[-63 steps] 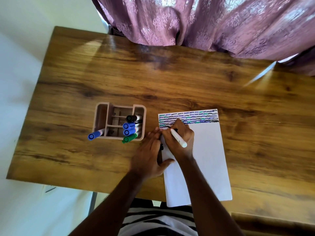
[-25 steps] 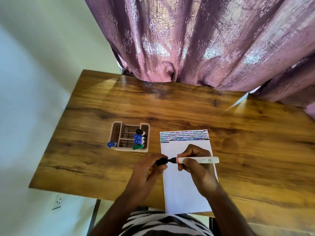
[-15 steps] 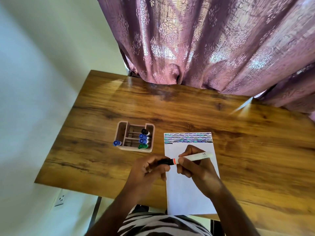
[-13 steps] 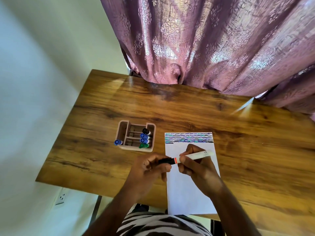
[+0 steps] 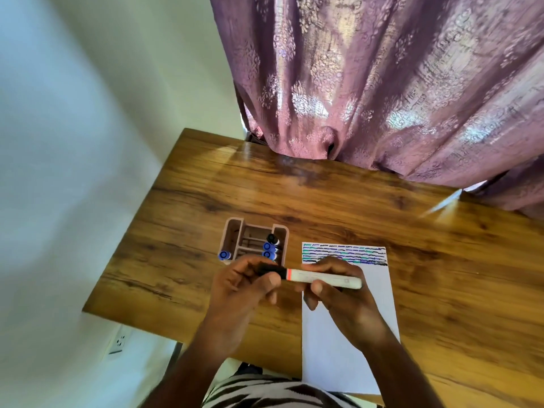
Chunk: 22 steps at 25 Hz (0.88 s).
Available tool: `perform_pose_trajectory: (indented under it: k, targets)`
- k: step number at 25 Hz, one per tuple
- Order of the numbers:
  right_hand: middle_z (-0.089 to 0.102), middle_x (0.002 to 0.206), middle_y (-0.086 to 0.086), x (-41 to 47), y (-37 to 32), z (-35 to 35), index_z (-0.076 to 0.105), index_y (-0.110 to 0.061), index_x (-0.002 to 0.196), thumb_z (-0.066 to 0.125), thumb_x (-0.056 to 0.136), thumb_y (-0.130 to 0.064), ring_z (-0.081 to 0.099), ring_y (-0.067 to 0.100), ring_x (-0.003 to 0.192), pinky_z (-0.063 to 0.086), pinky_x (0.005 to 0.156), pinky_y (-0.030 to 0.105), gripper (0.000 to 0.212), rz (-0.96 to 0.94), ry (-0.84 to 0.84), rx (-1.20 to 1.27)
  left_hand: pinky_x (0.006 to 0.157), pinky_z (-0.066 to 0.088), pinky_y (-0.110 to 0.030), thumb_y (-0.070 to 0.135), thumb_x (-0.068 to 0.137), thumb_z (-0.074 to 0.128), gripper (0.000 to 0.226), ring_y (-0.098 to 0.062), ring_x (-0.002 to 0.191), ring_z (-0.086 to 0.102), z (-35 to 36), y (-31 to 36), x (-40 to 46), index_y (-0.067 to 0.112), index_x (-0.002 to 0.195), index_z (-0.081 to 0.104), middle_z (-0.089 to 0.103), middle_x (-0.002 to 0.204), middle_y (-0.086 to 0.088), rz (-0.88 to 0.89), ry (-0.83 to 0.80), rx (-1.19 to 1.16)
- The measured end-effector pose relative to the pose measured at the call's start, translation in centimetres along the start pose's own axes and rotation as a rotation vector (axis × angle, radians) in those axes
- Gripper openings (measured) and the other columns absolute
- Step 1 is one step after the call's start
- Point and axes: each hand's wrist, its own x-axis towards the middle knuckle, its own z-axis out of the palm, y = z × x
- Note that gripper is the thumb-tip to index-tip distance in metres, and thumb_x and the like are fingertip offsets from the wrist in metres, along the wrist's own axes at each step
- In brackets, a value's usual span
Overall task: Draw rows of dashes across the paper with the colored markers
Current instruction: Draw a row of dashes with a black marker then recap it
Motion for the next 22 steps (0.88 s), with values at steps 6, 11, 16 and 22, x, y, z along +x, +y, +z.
perform_pose_trajectory:
  k: [6,11,16,22]
  targets:
    - [0.069,0.095,0.019,2.2,1.0,2.5,0.074,-0.014,0.108,0.075,0.084,-0.017,0.062,0.039,0.080,0.052,0.060,0.043,0.024,-0.075,0.087,-0.268,0.083,0.059,-0.029,0.032,0.087,0.075,0.028,-0.013,0.092,0.070,-6.2,5.3,1.8,0.011,0.103,0.066,0.074,0.097,0.008,0.327,0.384,0.191]
    - [0.072,0.093,0.008,3.2,2.4,3.9,0.074,-0.018,0.103,0.072,0.080,-0.028,0.066,0.030,0.085,0.054,0.069,0.039,0.025,-0.065,0.152,-0.349,0.077,0.049,-0.007,0.010,0.093,0.068,0.014,0.006,0.089,0.065,-10.0,5.3,4.0,0.015,0.105,0.066,0.069,0.092,0.018,0.478,0.413,0.885]
    - [0.073,0.096,0.004,3.6,3.4,4.2,0.074,-0.021,0.100,0.072,0.081,-0.024,0.067,0.028,0.089,0.055,0.075,0.048,0.019,-0.068,0.182,-0.407,0.074,0.046,-0.005,0.034,0.096,0.058,0.026,-0.001,0.091,0.061,-11.2,1.8,6.1,0.015,0.112,0.065,0.069,0.102,0.004,0.434,0.119,1.098]
    - [0.073,0.095,0.005,3.8,3.4,3.4,0.074,-0.021,0.098,0.068,0.085,-0.010,0.066,0.029,0.089,0.054,0.072,0.054,0.018,-0.073,0.238,-0.430,0.077,0.051,-0.027,0.036,0.096,0.048,0.034,-0.018,0.093,0.064,-12.0,0.1,7.1,0.014,0.116,0.065,0.070,0.107,-0.003,0.329,-0.094,1.234]
